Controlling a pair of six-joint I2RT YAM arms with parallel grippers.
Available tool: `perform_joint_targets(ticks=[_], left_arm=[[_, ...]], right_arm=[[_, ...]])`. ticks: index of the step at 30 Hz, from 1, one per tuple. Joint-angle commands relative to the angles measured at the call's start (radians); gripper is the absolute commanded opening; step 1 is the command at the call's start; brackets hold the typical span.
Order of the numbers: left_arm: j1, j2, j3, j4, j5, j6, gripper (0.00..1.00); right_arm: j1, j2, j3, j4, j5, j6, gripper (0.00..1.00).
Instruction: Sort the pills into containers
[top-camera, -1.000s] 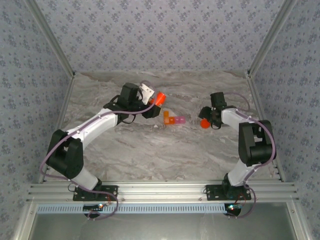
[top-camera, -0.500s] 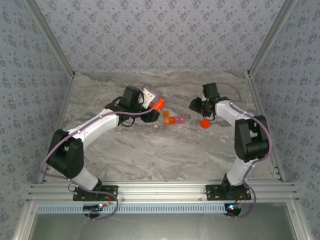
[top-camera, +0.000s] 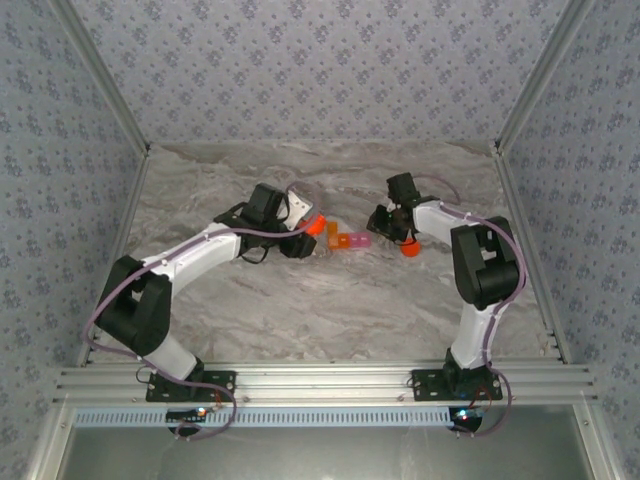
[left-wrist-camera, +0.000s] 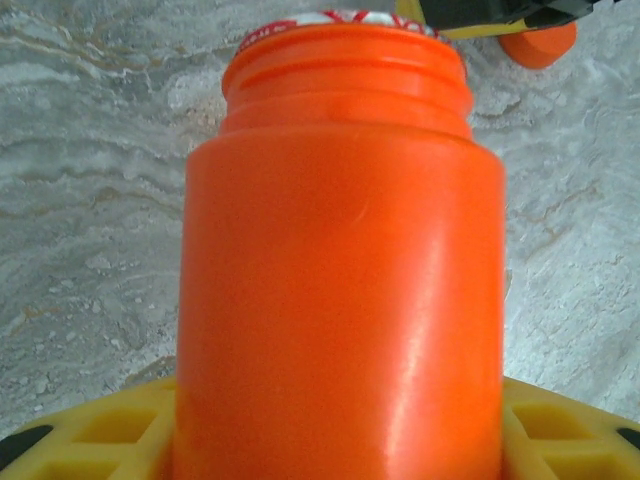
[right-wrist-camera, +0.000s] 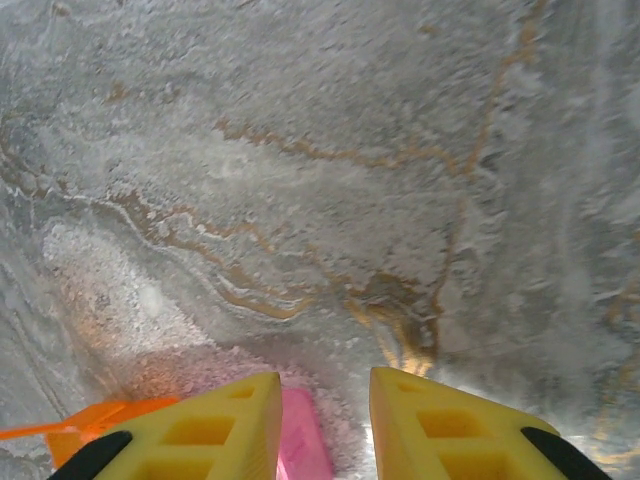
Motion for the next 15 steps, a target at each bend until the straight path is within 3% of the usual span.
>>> perform_joint_targets(ticks=[1,15], left_arm=[[-0.004,0.0,-0.021,0.034,0.024,0.011,0.0],[-0.005,0.024,-0.043,0.083,0.071,0.013,0.0]], right_arm=[[0.021,0.028,0.029,0.004,-0.009,0.018,0.31],[0.056,0.004,0.017,-0.001,-0.016,0.03,0.31]])
